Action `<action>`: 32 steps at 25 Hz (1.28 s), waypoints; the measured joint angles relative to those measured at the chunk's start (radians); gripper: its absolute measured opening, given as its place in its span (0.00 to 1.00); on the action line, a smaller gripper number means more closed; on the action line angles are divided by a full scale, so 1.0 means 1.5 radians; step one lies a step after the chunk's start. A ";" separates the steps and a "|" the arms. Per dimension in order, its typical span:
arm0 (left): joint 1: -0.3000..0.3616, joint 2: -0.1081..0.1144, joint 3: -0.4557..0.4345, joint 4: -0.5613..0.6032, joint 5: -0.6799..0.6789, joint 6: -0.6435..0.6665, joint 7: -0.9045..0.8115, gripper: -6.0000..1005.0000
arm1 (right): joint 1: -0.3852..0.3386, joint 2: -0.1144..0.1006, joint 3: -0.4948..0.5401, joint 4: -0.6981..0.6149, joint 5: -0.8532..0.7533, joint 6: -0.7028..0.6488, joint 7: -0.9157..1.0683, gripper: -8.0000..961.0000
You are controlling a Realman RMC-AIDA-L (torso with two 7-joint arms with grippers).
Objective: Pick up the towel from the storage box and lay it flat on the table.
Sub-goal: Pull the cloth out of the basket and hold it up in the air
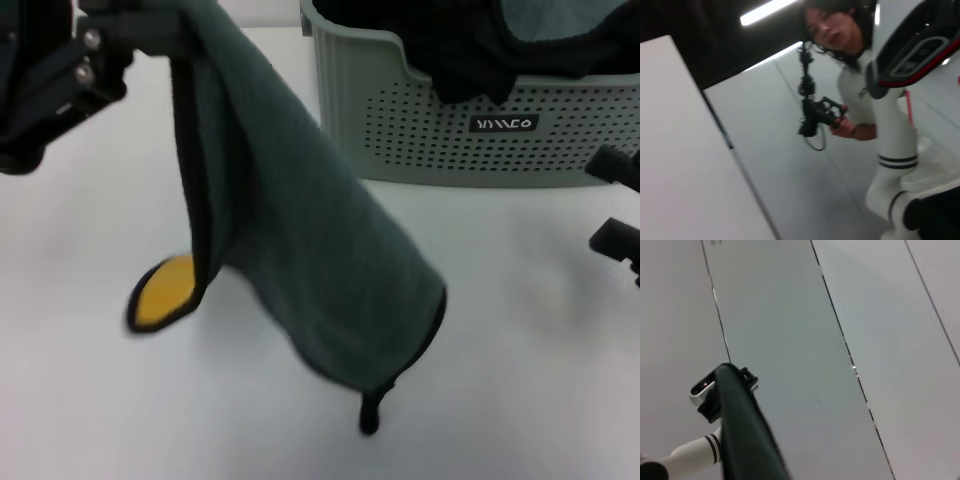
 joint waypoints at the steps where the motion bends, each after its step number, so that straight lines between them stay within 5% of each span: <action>1: -0.002 0.001 0.007 0.003 -0.004 0.000 0.000 0.03 | 0.000 -0.002 0.001 0.000 0.000 0.000 0.010 0.88; 5: -0.013 0.000 0.038 0.016 -0.018 0.002 -0.001 0.03 | 0.022 -0.007 0.000 0.000 -0.005 0.000 0.113 0.88; 8: -0.015 -0.002 0.059 0.020 -0.040 0.003 -0.001 0.03 | 0.062 -0.024 -0.003 0.002 -0.031 0.028 0.250 0.88; 13: -0.019 -0.040 0.038 0.020 -0.082 -0.003 0.004 0.03 | 0.118 -0.037 -0.002 0.000 -0.120 0.043 0.326 0.88; 18: -0.028 -0.085 -0.047 0.020 -0.084 -0.015 0.005 0.03 | 0.113 -0.023 0.000 -0.009 -0.178 0.021 0.186 0.87; 22: -0.038 -0.079 -0.049 0.021 -0.083 -0.019 0.004 0.03 | 0.078 -0.013 0.024 -0.009 -0.176 0.010 0.126 0.87; 26: -0.059 -0.054 -0.019 0.029 -0.091 -0.004 -0.004 0.03 | 0.061 0.000 0.081 -0.003 -0.174 -0.005 0.143 0.86; 32: -0.083 -0.069 -0.040 0.037 -0.095 -0.018 0.000 0.03 | 0.059 0.034 0.095 -0.005 -0.197 0.007 0.133 0.85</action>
